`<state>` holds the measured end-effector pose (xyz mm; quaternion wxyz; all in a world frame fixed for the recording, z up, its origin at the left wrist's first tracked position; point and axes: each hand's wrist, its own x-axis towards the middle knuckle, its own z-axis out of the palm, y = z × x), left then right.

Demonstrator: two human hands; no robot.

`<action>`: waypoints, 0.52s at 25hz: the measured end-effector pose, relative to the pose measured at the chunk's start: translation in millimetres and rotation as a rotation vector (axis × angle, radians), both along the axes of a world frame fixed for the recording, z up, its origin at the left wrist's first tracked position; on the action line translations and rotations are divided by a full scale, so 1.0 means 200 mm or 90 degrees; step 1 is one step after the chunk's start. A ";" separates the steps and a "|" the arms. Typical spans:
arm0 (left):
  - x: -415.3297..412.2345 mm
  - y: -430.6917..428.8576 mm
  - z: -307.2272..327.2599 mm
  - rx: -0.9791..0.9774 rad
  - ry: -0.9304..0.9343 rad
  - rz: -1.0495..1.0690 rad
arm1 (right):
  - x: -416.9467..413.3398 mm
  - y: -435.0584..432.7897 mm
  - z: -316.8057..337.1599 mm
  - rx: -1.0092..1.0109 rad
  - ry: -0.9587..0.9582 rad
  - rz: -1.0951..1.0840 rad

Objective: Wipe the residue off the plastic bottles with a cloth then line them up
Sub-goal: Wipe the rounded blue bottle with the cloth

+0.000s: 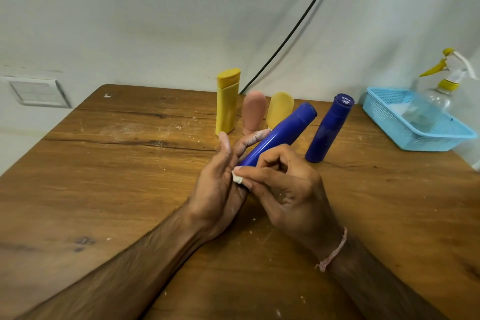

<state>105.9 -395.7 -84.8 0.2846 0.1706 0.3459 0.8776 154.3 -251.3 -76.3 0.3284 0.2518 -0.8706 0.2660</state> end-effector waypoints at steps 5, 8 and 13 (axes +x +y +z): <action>0.02 0.01 0.02 -0.020 0.015 0.024 | 0.00 0.03 0.03 -0.026 0.112 -0.145; 0.02 0.00 0.03 -0.092 0.047 0.023 | -0.03 0.15 0.10 -0.129 0.171 -0.282; 0.04 0.00 0.01 -0.231 0.182 0.057 | -0.03 0.22 0.12 -0.207 0.177 -0.305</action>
